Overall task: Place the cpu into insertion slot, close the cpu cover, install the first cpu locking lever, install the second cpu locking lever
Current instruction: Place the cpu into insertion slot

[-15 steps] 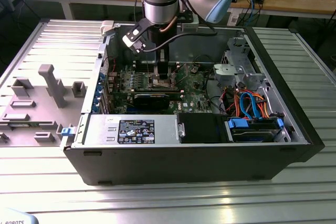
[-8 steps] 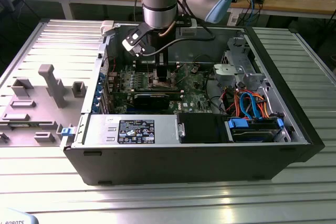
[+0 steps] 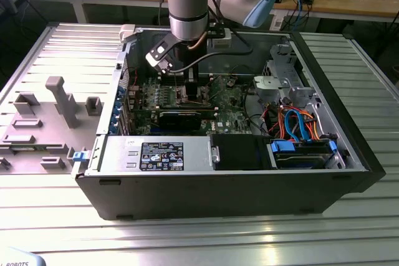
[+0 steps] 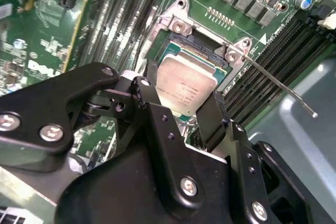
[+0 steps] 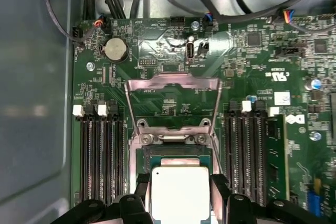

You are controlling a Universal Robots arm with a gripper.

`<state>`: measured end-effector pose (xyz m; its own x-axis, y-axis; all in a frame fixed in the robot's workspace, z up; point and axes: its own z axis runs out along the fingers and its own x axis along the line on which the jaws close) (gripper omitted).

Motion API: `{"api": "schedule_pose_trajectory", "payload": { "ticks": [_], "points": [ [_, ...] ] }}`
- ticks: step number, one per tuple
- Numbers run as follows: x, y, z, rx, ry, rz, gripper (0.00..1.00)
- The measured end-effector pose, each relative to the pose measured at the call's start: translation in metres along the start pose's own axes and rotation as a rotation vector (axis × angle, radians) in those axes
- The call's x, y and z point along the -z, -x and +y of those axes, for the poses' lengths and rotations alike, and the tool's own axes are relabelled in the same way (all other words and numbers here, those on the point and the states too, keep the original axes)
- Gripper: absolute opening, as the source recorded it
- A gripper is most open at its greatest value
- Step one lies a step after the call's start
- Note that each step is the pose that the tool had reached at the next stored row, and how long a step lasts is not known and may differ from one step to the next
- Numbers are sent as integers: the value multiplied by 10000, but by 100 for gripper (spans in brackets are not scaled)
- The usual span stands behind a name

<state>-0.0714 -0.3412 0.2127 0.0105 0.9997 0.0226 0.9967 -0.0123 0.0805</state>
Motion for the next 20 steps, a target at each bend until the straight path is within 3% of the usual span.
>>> {"api": "schedule_pose_trajectory", "payload": {
  "ticks": [2,20],
  "points": [
    [-30,-11,-1,-2,1,8,54],
    [-44,-17,7,-17,0,5,54]
  ]
}}
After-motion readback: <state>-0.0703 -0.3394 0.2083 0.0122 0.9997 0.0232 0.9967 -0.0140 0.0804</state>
